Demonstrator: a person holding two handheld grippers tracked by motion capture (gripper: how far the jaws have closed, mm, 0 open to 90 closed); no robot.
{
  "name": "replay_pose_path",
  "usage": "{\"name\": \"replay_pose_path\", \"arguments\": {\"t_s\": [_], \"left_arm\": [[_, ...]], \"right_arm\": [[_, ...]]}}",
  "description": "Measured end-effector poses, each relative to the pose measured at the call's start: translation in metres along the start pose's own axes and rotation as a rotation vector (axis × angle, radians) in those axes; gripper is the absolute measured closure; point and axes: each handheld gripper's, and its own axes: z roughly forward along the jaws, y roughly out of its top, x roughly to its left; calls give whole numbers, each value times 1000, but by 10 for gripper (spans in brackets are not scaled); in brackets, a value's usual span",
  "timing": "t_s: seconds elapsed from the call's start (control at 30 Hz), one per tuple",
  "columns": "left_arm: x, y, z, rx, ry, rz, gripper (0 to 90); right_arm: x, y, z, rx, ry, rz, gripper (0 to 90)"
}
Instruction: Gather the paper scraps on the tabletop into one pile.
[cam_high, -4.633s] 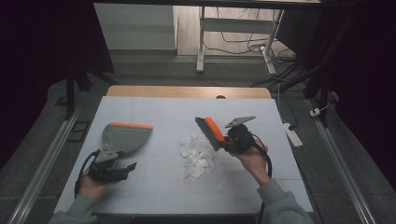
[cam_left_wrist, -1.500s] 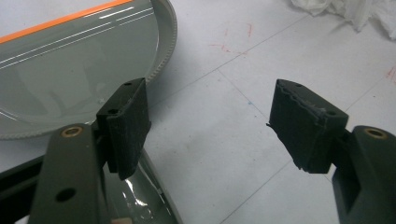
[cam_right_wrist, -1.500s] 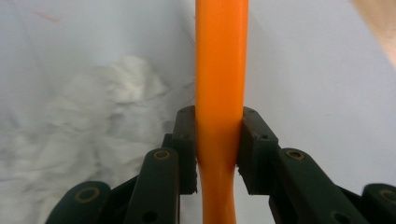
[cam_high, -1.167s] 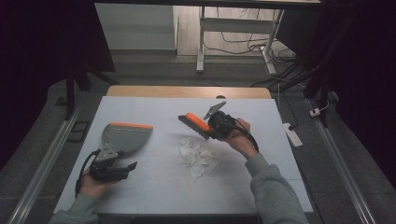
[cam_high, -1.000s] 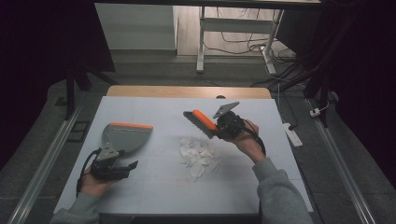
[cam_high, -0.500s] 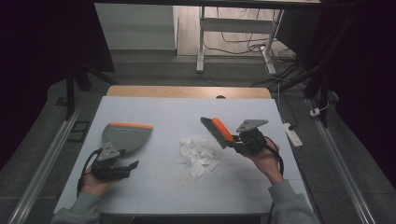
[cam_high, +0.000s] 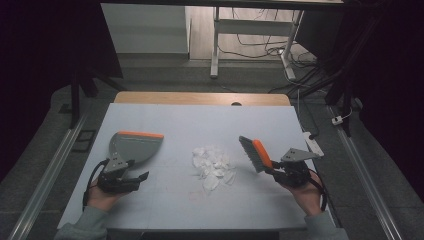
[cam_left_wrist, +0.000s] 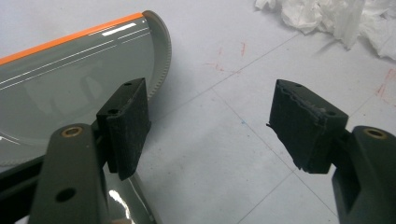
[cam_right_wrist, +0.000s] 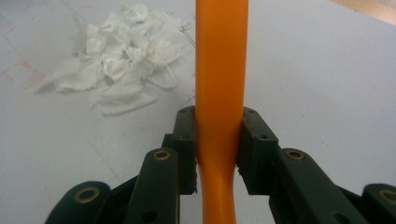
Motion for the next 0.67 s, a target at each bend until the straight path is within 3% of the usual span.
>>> {"name": "replay_pose_path", "arguments": {"t_s": [0.67], "left_arm": [[-2, 2, 0, -6, -1, 13, 296]], "right_arm": [[-2, -5, 4, 8, 20, 3, 705]]}}
